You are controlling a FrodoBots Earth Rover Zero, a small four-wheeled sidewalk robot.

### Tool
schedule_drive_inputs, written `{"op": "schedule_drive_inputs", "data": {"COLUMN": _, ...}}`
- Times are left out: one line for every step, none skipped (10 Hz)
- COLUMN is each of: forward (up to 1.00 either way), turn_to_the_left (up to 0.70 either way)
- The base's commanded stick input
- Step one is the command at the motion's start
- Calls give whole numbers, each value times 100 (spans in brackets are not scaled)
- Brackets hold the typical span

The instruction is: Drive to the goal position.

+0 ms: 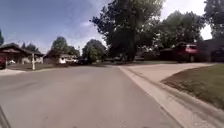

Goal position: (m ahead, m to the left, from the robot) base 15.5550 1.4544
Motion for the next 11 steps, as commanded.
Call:
{"op": "schedule_drive_inputs", "data": {"forward": 69, "turn_to_the_left": 3}}
{"op": "schedule_drive_inputs", "data": {"forward": 69, "turn_to_the_left": 3}}
{"op": "schedule_drive_inputs", "data": {"forward": 69, "turn_to_the_left": 3}}
{"op": "schedule_drive_inputs", "data": {"forward": 69, "turn_to_the_left": 3}}
{"op": "schedule_drive_inputs", "data": {"forward": 69, "turn_to_the_left": 3}}
{"op": "schedule_drive_inputs", "data": {"forward": 69, "turn_to_the_left": 3}}
{"op": "schedule_drive_inputs", "data": {"forward": 69, "turn_to_the_left": 3}}
{"op": "schedule_drive_inputs", "data": {"forward": 69, "turn_to_the_left": 3}}
{"op": "schedule_drive_inputs", "data": {"forward": 69, "turn_to_the_left": 3}}
{"op": "schedule_drive_inputs", "data": {"forward": 69, "turn_to_the_left": 3}}
{"op": "schedule_drive_inputs", "data": {"forward": 69, "turn_to_the_left": 3}}
